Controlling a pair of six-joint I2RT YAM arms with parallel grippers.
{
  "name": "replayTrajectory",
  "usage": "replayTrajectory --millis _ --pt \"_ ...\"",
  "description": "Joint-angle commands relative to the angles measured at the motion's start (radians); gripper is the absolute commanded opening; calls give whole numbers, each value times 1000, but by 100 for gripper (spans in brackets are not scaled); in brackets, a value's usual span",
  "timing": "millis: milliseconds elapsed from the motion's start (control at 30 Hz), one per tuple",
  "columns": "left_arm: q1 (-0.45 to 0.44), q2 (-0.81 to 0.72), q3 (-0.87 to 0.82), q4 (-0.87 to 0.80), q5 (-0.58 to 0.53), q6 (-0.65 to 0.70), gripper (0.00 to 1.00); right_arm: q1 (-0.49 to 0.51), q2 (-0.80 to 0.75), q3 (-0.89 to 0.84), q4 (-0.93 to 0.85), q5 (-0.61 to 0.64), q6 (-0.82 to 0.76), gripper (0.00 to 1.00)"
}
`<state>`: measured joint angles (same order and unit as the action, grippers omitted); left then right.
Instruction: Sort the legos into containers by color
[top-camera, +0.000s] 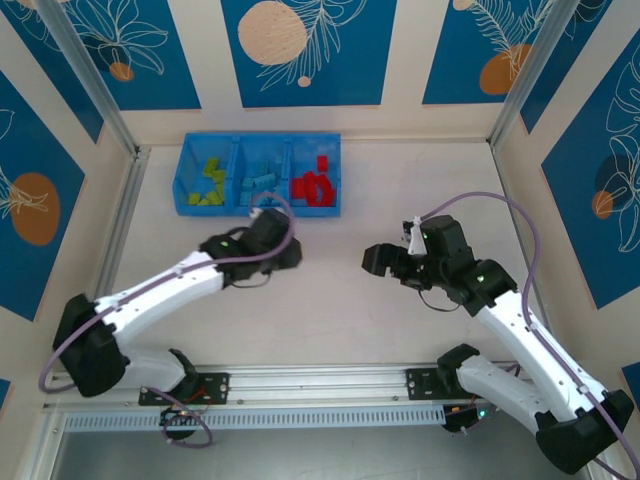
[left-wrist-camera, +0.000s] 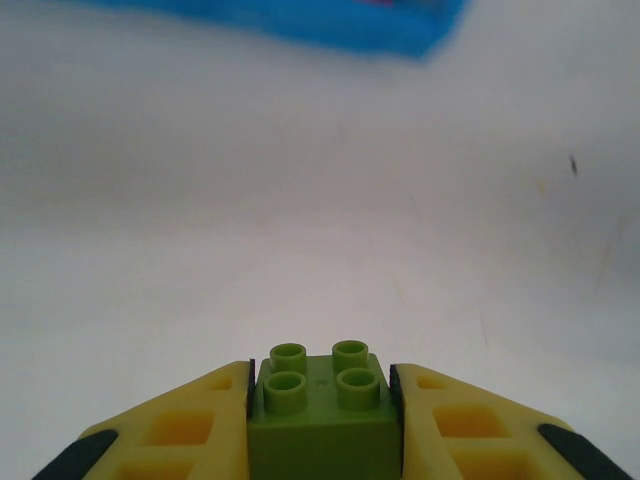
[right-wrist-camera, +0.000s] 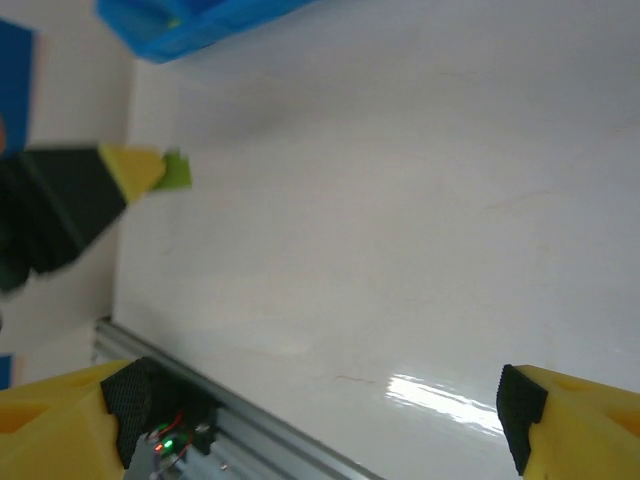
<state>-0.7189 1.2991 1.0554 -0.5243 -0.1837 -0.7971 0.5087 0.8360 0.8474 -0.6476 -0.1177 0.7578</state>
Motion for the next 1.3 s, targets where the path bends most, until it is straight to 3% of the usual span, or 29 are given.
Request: replayTrajectory --millis 0,133,300,533,700,800,933,1033,1133,1267 --pt "153 -52 9 -34 -8 78 32 48 -14 -31 147 -135 -25 92" --pt "366 -41 84 -9 -22 110 32 114 -2 -16 152 -58 -40 92" --pt "537 176 289 -17 -111 148 33 122 22 -8 125 3 -31 92" --pt "626 589 717 -164 -214 223 34 117 35 21 75 37 -51 93" --pt "644 799 976 -269 -212 246 42 105 42 19 77 51 -66 93" --pt "650 836 1032 -288 -199 266 54 95 43 21 70 64 -76 93" --pt "658 774 996 -284 -156 258 55 74 43 22 42 117 -102 94" --pt "655 642 876 -238 -71 238 55 38 41 22 21 187 -126 94" --pt "637 430 653 -126 -6 230 55 -21 38 15 9 304 -150 95" --pt "581 126 364 -8 -1 286 55 -125 32 -26 61 468 -206 95"
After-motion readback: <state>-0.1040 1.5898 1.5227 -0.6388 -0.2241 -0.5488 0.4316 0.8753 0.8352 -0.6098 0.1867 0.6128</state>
